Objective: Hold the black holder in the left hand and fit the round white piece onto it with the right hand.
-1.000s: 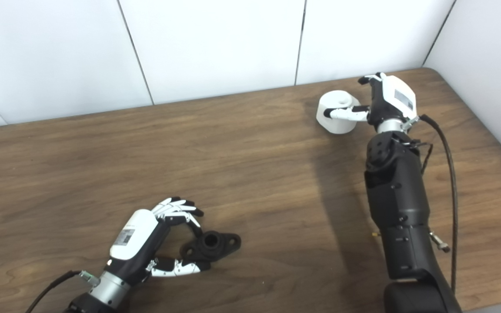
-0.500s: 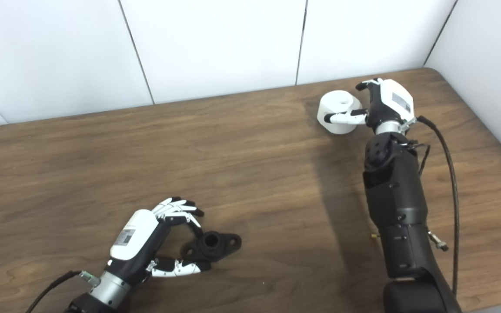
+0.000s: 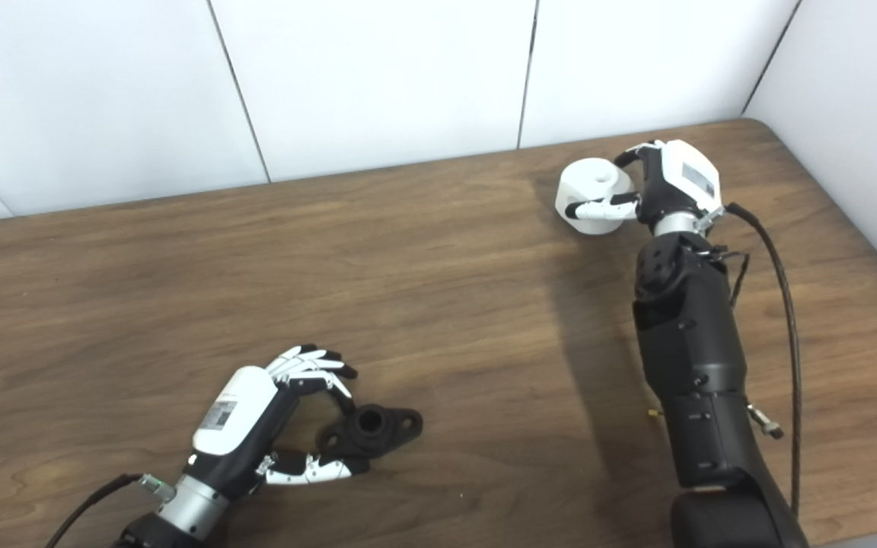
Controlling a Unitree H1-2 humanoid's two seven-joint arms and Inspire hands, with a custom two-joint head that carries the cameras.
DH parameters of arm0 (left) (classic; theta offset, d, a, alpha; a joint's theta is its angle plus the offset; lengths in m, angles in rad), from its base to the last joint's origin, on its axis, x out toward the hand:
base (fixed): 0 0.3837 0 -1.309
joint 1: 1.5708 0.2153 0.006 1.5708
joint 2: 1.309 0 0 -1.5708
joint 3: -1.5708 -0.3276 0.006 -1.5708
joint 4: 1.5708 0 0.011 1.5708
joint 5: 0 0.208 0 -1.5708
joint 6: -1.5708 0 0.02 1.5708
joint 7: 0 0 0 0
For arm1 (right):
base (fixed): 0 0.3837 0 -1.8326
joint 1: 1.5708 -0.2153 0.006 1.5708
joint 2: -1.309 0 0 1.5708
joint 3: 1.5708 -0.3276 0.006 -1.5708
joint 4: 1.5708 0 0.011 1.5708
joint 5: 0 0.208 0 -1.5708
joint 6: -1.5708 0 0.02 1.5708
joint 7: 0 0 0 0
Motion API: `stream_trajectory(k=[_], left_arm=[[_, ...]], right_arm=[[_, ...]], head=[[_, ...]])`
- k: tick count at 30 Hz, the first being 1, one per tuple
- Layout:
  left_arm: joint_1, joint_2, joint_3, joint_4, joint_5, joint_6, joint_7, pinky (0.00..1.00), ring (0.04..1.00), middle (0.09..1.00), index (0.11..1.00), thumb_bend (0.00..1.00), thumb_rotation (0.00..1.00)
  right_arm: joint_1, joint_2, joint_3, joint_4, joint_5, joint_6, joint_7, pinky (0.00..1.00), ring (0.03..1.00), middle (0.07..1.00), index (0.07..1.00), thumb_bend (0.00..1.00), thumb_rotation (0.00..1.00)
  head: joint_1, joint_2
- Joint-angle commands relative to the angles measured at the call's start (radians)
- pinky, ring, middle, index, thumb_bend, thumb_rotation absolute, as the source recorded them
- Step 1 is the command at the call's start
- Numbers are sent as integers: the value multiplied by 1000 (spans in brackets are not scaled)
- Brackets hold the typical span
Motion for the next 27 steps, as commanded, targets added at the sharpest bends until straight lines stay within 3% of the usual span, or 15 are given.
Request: stream_trajectory(k=[1, 27], left_arm=[[-6, 7, -6, 2, 20, 3, -3, 897, 830, 749, 486, 522, 55], [-5, 11, -3, -3, 18, 5, -7, 905, 836, 752, 487, 522, 55]], right_arm=[[-38, -27, 2, -27, -19, 0, -27, 807, 938, 920, 710, 924, 391], [-31, -24, 5, -29, -20, 0, -34, 811, 941, 921, 703, 918, 354]], head=[[1, 1], [-5, 6]])
